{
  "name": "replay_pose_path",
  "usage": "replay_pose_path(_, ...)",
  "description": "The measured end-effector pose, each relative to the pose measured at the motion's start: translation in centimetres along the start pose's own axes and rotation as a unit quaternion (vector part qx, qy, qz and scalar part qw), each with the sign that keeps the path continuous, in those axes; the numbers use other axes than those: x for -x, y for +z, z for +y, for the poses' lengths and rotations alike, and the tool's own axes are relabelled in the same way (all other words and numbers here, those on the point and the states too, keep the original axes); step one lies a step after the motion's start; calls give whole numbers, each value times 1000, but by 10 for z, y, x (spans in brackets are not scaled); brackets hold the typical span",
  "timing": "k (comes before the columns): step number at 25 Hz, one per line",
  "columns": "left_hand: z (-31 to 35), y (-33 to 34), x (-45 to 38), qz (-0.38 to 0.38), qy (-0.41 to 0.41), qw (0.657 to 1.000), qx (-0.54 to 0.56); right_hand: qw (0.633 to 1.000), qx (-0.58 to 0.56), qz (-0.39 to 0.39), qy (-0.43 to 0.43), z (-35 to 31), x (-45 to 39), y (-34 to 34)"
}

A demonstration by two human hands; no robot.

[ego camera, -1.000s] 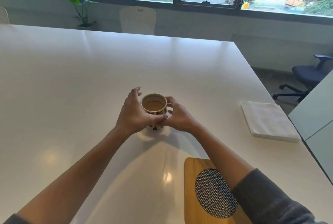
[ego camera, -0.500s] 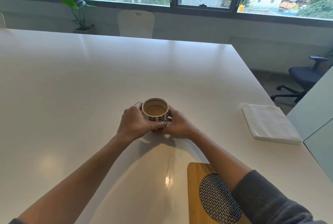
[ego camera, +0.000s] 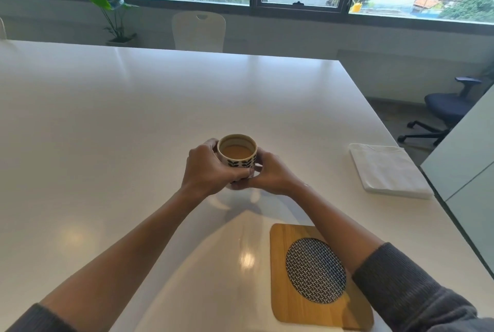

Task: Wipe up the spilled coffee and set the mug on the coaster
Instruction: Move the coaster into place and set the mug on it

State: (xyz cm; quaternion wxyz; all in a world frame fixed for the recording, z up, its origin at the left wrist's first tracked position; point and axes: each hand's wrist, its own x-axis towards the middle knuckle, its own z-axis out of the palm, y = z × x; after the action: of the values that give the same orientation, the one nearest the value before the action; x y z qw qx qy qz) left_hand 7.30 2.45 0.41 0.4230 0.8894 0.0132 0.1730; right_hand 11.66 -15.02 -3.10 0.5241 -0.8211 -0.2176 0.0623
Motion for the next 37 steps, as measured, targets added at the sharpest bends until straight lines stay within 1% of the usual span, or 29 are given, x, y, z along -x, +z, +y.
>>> replay_pose_path(8,41,25,47,-11,54,998,39,999,13,22,-27,0,72,-37)
replay_pose_path(15,69,51,104,-31,60,995,68,997,50,29,-44,8,141,-57)
replay_pose_path(20,86,60,134,-36,47,995,85,997,26,41,-53,8,176,-65)
replay_pose_path(23,92,62,149,-33,43,995,89,998,1,29,-54,9,192,-70)
replay_pose_path(28,93,62,170,-37,44,994,97,999,-7,4,-51,13,210,-72)
replay_pose_path(33,94,56,185,-47,74,991,100,998,12,21,-57,14,223,-63)
replay_pose_path(37,92,49,186,-67,68,991,98,996,22,31,-76,10,228,-59)
